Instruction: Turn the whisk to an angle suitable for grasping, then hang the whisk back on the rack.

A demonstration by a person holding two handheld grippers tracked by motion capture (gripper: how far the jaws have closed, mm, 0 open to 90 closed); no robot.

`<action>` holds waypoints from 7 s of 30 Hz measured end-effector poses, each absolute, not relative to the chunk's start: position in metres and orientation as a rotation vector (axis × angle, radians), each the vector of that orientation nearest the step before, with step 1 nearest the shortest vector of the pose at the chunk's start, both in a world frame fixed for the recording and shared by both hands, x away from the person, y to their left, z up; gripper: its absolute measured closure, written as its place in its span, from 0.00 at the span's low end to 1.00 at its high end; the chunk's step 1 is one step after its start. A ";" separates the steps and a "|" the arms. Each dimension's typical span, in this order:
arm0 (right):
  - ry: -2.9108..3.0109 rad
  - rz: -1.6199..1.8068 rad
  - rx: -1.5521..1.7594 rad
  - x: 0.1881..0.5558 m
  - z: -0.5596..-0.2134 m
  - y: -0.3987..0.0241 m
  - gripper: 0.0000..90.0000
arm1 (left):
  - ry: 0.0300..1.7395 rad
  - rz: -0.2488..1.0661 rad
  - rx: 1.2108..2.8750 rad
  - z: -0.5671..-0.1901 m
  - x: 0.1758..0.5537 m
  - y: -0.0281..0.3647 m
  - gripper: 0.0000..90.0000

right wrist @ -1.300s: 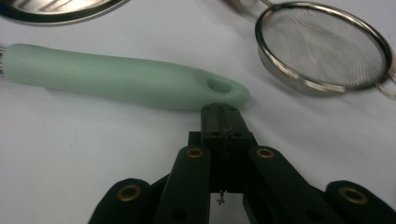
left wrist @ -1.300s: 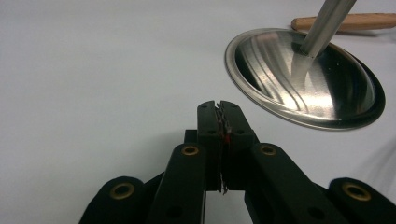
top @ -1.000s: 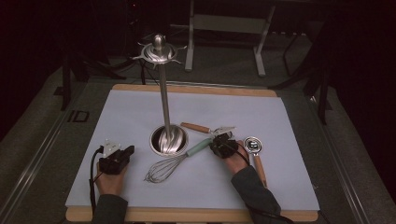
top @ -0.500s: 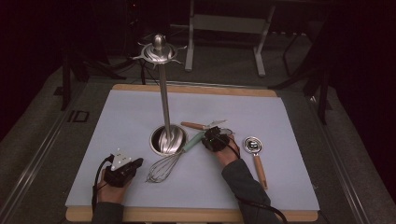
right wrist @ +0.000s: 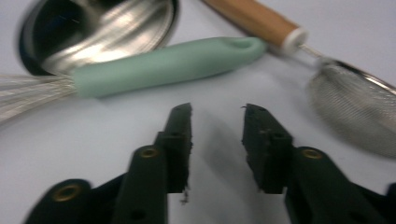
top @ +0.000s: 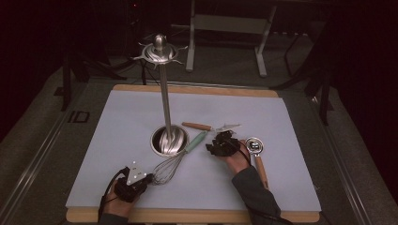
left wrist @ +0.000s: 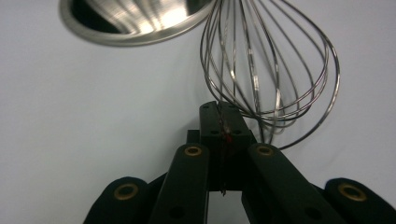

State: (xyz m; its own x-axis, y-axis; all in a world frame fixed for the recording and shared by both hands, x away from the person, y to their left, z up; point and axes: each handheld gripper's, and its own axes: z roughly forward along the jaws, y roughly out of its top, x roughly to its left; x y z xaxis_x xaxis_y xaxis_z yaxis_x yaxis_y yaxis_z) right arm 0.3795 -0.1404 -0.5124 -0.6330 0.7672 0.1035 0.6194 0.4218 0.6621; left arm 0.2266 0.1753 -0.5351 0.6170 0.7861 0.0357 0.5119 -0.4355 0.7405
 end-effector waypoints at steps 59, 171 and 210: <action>2.676 1.169 1.336 0.376 -0.519 -0.082 0.59 | 0.980 0.487 2.038 -0.532 0.245 0.166 0.98; 2.346 1.611 0.870 0.345 -0.362 -0.122 0.77 | 1.217 0.656 1.975 -0.541 0.280 0.211 0.80; 2.254 1.704 0.583 0.323 -0.300 -0.089 0.77 | 1.222 0.649 1.986 -0.541 0.281 0.210 0.79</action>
